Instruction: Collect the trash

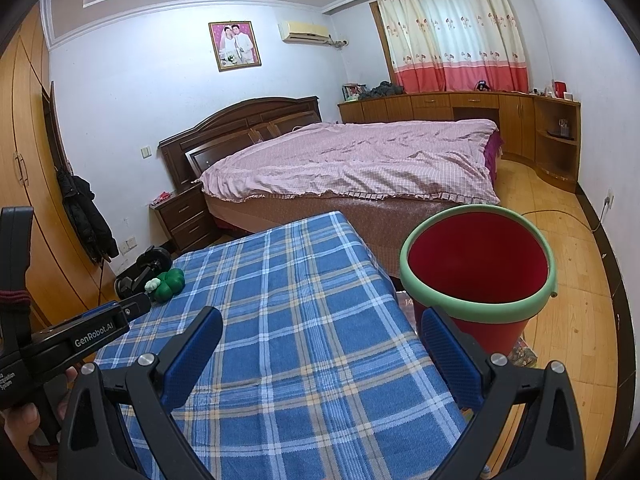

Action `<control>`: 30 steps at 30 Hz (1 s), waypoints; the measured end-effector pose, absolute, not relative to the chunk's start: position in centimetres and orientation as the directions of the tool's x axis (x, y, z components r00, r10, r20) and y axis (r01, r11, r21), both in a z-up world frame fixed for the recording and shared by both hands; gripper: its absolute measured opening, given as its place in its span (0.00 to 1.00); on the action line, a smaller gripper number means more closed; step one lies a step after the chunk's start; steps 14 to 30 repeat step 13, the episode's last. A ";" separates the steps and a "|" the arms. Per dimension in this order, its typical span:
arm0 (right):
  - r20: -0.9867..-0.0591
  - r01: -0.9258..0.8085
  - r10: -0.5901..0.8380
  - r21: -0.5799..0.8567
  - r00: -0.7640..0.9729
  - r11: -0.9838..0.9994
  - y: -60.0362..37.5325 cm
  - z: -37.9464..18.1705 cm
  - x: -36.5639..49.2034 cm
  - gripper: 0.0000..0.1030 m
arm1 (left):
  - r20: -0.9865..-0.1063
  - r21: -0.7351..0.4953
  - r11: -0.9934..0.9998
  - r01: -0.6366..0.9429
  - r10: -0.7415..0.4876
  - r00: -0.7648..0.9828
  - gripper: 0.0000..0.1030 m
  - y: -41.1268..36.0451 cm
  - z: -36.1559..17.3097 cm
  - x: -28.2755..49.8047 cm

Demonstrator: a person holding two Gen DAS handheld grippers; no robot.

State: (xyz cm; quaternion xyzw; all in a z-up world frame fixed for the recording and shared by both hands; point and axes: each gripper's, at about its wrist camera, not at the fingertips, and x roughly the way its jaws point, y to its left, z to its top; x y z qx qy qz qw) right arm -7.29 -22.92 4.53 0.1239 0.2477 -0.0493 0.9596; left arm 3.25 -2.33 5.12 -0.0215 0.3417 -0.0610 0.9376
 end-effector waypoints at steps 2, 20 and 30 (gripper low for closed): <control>-0.486 0.157 -0.035 0.213 0.873 0.964 -22.8 4.8 -7.3 0.99 | -0.638 -0.082 0.992 0.099 -0.129 0.759 0.45 -2.4 5.2 3.2; -0.483 0.160 -0.040 0.209 0.875 0.965 -22.8 5.0 -7.3 0.99 | -0.636 -0.084 0.992 0.099 -0.130 0.761 0.45 -2.4 5.4 3.0; -0.483 0.160 -0.040 0.209 0.875 0.965 -22.8 5.0 -7.3 0.99 | -0.636 -0.084 0.992 0.099 -0.130 0.761 0.45 -2.4 5.4 3.0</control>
